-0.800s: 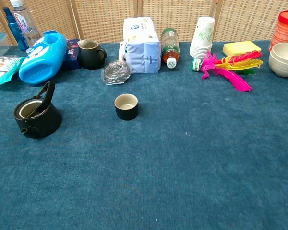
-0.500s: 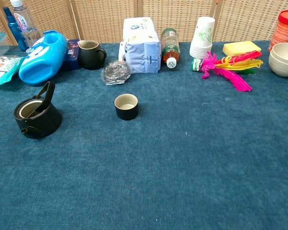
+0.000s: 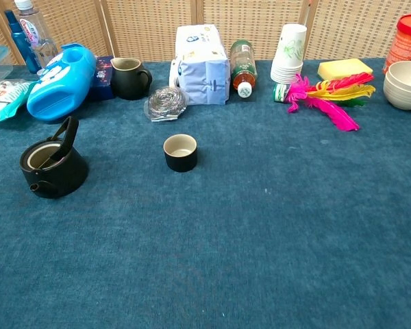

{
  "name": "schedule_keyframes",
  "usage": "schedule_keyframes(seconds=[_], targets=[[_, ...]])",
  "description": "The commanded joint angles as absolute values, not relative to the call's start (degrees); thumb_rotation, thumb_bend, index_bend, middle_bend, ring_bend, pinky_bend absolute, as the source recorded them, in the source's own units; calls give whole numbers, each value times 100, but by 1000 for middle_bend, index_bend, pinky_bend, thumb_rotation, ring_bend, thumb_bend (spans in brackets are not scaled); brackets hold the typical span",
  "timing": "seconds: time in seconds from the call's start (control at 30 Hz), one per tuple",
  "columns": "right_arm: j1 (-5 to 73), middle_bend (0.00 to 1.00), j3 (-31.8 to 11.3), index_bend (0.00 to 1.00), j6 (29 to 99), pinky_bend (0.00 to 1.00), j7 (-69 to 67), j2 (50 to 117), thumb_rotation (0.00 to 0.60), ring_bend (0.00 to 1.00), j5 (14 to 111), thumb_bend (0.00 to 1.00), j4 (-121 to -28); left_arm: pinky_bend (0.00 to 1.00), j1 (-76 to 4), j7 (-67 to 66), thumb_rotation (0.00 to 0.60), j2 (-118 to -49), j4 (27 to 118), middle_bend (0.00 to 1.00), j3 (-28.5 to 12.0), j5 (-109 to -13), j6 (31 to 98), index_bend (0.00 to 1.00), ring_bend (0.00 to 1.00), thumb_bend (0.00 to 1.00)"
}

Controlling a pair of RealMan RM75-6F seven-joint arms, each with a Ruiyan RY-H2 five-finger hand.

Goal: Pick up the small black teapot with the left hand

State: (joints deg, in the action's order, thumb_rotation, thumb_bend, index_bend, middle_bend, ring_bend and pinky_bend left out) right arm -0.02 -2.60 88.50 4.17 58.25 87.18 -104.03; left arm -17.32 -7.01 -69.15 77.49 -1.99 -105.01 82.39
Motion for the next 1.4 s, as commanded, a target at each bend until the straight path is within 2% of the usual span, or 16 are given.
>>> schedule_keyframes(seconds=[0.03,0.4,0.77,0.9,0.97,1.0,1.13,1.33,1.4], targets=[[-1,0,-266,0,8841,0,424,5825,600,0,8702,0,-10408,77,-2455,-547,600,-7287,6720,0,-223,-11458,8482,0,0,62],[-8,0,-278,0,8833,0,321,5783,600,0,8668,0,-10420,78,-3480,-1090,600,-7947,5831,0,-74,-11942,7569,0,0,63],[-12,0,-322,0,8822,0,140,5716,600,0,8584,0,-10422,80,-3825,-1398,600,-8178,5567,0,138,-11885,7144,0,0,65],[-8,0,-299,0,8806,0,154,5714,600,0,8625,0,-10432,94,-3922,-1506,600,-8264,5550,0,167,-11836,7036,0,0,135],[-11,0,-291,0,8803,0,149,5711,600,0,8632,0,-10436,170,-3980,-1562,600,-8312,5579,7,181,-11813,6978,20,17,182],[-9,0,-291,0,8794,0,138,5707,600,0,8624,0,-10437,249,-4012,-1602,600,-8326,5598,33,196,-11803,6938,46,51,209],[-1,0,-293,0,8768,0,121,5700,600,0,8605,0,-10430,528,-4126,-1775,600,-8325,5684,222,287,-11794,6718,201,275,295],[3,0,-278,0,8749,0,128,5695,600,0,8625,0,-10442,715,-4207,-1960,600,-8261,5879,557,391,-11783,6618,493,546,461],[1,0,-275,0,8750,0,120,5692,600,0,8629,0,-10444,789,-4213,-2005,600,-8225,5917,636,412,-11755,6613,571,616,505]])
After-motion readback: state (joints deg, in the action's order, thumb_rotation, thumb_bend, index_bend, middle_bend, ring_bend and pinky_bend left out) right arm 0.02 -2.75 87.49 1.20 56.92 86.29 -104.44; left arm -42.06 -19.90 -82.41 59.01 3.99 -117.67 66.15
